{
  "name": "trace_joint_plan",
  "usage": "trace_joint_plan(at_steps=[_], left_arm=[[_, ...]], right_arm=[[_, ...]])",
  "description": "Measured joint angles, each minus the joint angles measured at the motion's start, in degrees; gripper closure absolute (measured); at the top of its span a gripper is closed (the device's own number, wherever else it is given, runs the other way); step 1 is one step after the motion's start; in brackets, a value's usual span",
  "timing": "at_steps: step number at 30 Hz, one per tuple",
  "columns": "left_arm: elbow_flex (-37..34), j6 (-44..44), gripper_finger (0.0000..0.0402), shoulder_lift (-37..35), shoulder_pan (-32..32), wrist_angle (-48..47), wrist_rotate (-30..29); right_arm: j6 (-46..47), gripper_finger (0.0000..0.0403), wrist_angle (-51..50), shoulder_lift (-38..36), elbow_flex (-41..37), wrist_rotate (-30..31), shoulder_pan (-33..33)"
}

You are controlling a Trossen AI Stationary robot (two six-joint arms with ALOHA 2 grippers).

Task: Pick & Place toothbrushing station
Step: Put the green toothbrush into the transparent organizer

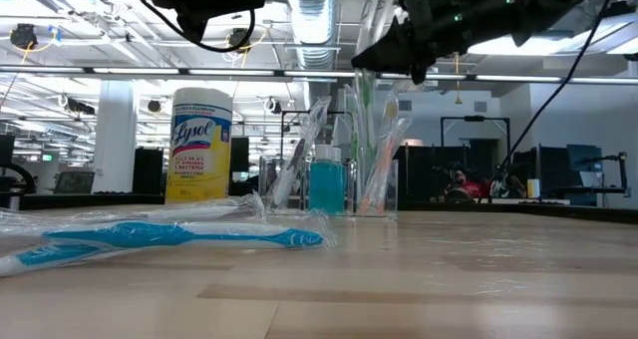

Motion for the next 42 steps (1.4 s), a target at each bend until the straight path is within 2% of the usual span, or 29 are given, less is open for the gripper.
trace_joint_plan(at_steps=[7, 17, 37, 42], left_arm=[[-1.35, -0.69, 0.0344, 0.02, -0.02, 0.23, 0.04], [-2.45, -2.39, 0.0344, 0.02, -0.02, 1.47, 0.02], [-2.45, -2.57, 0.0344, 0.02, -0.02, 2.25, 0.04], [-2.45, -2.57, 0.0344, 0.02, -0.02, 2.29, 0.02]], right_arm=[[1.01, 0.0397, 1.68, 3.5, -0.06, 0.07, -0.16], [1.02, 0.0397, 1.04, 3.65, -0.13, -0.06, -0.45], [3.02, 0.0393, 6.3, 12.51, -0.1, -1.4, -0.39], [3.43, 0.037, 6.89, 12.88, -0.13, -1.63, -0.4]])
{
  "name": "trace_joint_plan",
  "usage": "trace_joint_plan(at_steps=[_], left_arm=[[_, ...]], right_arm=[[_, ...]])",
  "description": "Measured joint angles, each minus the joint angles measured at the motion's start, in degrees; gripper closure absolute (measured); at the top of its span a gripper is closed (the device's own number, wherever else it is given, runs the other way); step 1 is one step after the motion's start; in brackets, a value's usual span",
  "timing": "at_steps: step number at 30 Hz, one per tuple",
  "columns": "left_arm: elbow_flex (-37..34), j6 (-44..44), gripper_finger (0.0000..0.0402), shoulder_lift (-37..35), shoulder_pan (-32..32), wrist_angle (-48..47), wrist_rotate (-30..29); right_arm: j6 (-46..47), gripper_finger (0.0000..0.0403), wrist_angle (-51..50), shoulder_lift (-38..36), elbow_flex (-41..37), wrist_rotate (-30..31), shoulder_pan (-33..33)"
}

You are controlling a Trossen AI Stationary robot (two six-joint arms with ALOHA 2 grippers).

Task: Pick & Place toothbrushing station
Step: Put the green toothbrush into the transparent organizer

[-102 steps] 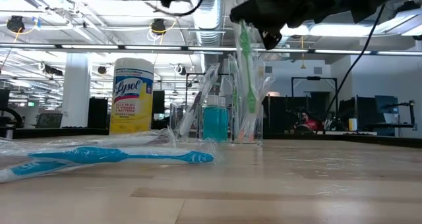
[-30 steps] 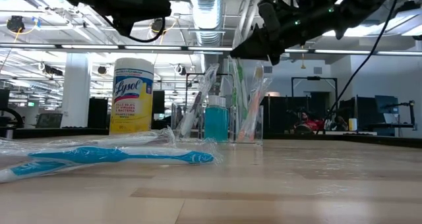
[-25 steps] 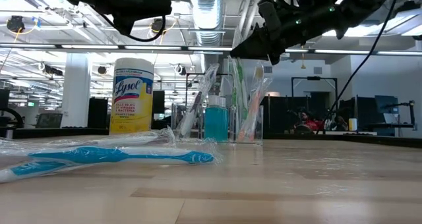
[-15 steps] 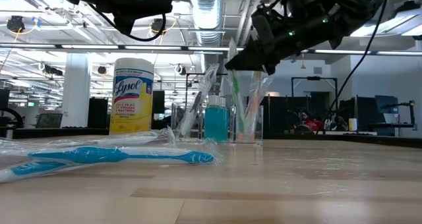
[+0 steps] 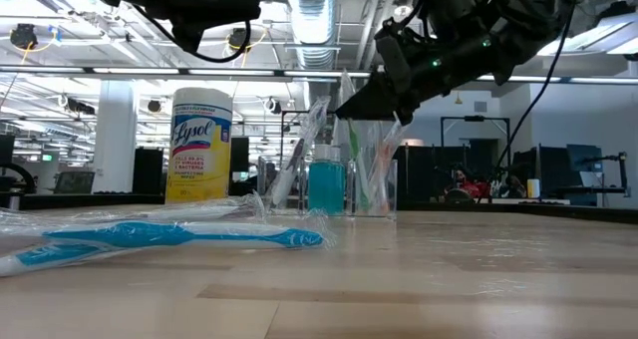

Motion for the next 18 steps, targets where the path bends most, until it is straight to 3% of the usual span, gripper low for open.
trace_joint_plan(at_steps=[6, 18], left_arm=[[0.0, 0.0, 0.0344, 0.0, 0.0, 0.05, 0.0], [0.0, 0.0, 0.0344, 0.0, 0.0, 0.29, 0.02]], right_arm=[[0.04, 0.0343, -0.6, 0.0, 0.0, -0.01, 0.01], [-0.87, 0.0339, -2.19, -2.31, 0.11, 0.05, 0.01]])
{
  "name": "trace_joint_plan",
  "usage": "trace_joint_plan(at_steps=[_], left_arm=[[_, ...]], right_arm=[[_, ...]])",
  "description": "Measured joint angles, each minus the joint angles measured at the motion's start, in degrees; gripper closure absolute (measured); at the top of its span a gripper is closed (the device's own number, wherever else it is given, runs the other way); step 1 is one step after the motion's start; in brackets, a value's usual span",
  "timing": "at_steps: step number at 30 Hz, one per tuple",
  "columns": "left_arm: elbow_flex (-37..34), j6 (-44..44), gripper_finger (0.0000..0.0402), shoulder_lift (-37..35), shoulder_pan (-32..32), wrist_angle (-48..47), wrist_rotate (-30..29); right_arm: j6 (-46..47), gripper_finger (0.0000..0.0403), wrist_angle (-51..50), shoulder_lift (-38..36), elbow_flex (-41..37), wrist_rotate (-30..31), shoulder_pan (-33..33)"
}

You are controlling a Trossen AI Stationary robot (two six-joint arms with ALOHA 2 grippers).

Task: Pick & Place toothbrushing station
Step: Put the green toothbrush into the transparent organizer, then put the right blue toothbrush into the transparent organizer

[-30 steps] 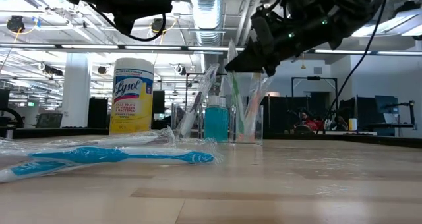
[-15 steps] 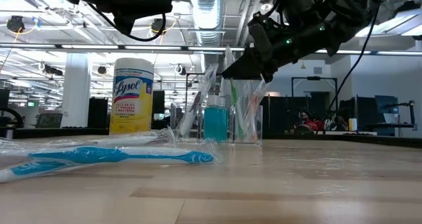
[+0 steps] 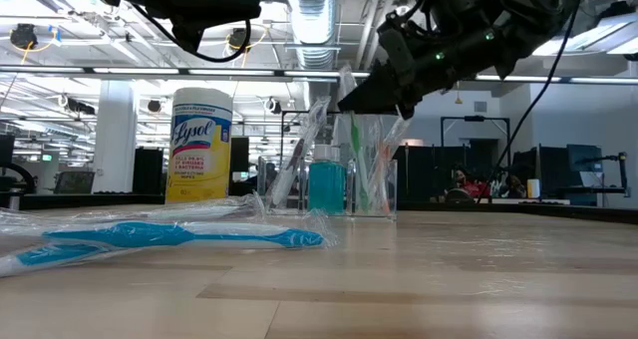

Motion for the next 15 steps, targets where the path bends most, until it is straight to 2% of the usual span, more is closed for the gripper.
trace_joint_plan(at_steps=[7, 15], left_arm=[[0.0, -0.02, 0.0344, 0.0, 0.0, 0.04, -0.02], [0.0, -0.44, 0.0344, 0.0, 0.0, 0.06, -0.01]], right_arm=[[-0.47, 0.0323, -5.03, -2.72, -0.06, 0.11, 0.02], [-0.03, 0.0238, -6.9, -2.69, -0.08, 0.15, -0.51]])
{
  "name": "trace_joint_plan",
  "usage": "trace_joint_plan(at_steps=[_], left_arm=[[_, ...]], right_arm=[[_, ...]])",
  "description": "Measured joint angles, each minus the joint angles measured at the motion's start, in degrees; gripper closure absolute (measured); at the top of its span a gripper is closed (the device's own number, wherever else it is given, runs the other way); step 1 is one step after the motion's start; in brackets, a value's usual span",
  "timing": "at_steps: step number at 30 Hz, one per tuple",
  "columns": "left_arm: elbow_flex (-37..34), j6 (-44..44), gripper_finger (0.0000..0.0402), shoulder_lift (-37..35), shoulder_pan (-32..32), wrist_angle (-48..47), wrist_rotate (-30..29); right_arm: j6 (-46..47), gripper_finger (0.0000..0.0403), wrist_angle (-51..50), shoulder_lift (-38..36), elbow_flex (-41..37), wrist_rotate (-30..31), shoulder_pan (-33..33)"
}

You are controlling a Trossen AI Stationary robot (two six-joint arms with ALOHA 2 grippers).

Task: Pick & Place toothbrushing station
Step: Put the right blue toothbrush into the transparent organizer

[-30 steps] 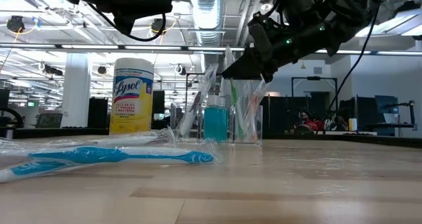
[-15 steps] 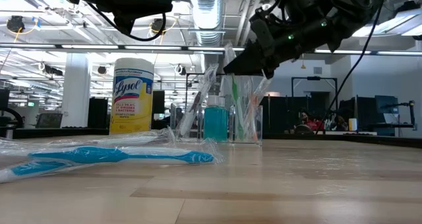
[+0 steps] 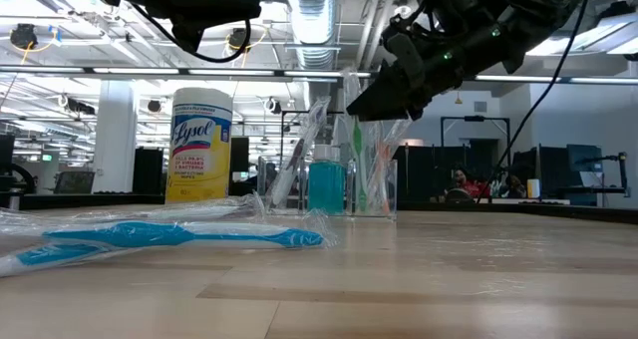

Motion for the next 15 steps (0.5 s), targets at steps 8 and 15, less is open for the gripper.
trace_joint_plan(at_steps=[8, 15], left_arm=[[0.0, -0.01, 0.0344, 0.0, 0.0, 0.0, 0.01], [0.0, -0.01, 0.0344, 0.0, 0.0, 0.0, 0.01]], right_arm=[[0.63, 0.0205, -7.46, -6.21, -0.03, 0.28, -0.28], [1.13, 0.0221, -14.71, -11.4, 0.01, 0.23, 1.73]])
